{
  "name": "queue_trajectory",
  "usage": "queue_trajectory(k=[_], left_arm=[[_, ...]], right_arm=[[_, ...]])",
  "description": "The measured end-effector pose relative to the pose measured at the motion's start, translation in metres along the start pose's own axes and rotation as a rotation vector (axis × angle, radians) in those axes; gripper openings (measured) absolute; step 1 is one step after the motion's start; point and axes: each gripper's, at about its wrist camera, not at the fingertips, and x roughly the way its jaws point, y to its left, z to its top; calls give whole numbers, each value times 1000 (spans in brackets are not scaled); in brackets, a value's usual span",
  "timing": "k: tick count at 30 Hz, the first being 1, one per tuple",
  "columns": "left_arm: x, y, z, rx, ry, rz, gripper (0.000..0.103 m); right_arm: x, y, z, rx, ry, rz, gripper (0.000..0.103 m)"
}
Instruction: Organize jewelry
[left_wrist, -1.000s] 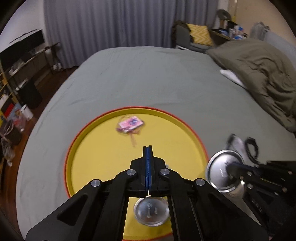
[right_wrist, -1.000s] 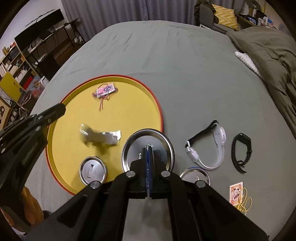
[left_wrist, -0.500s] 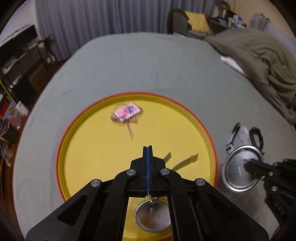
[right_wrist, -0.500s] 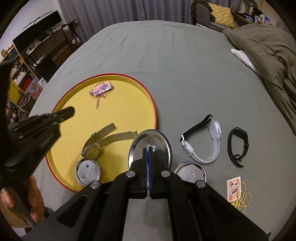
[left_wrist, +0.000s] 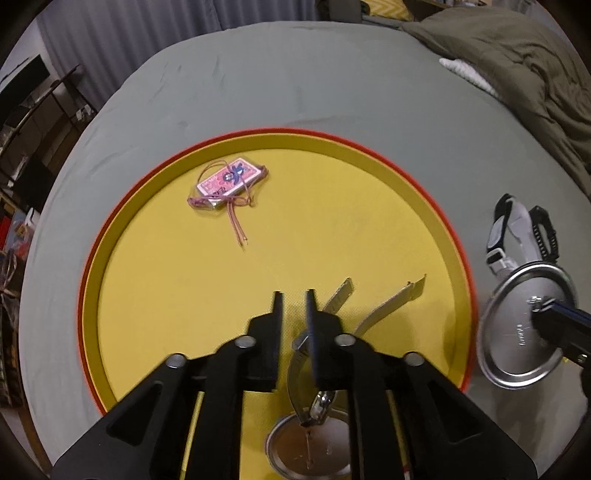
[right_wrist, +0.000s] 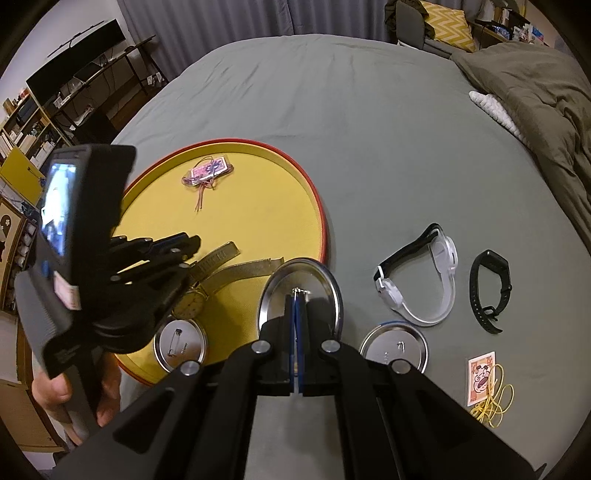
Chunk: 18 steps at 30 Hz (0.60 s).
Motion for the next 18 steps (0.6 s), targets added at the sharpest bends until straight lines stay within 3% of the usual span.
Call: queue_trajectory(k=[9, 11, 13, 18], left_arm=[[14, -2, -1, 12, 36, -7, 19], [5, 1, 0, 1, 14, -13, 23], [-1, 2, 0, 2, -6, -22, 33], [4, -8, -1, 38, 15, -34, 34]], right_arm=[[-4, 0, 0, 8, -5, 5, 2], [-4, -1, 1, 10, -4, 10, 2], [-4, -1, 1, 8, -3, 6, 2], [-3, 1, 1, 5, -1, 6, 2]])
